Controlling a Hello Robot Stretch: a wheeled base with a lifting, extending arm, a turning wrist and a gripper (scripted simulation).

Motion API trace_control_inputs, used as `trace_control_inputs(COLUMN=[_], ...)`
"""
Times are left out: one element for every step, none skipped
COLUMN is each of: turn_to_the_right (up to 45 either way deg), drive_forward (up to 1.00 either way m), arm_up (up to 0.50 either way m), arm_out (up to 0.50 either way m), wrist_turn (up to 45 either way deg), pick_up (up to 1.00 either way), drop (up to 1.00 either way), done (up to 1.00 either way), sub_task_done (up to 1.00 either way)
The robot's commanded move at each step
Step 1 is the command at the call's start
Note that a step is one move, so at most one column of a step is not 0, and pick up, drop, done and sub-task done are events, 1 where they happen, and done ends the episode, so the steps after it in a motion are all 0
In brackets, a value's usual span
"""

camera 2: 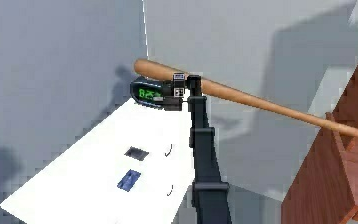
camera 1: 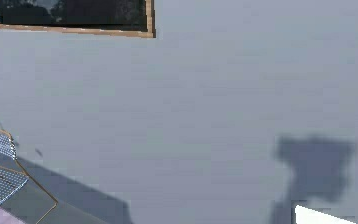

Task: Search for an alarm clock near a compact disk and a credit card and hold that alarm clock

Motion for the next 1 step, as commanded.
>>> trace_control_inputs(turn_to_the_right=[0.0], drive_forward=[0.00], arm_up=[0.00], arm_out=[0.00], wrist_turn=[0.0], pick_up=[0.00], drop=[0.00], done=[1.00], sub_task_done=[0.00])
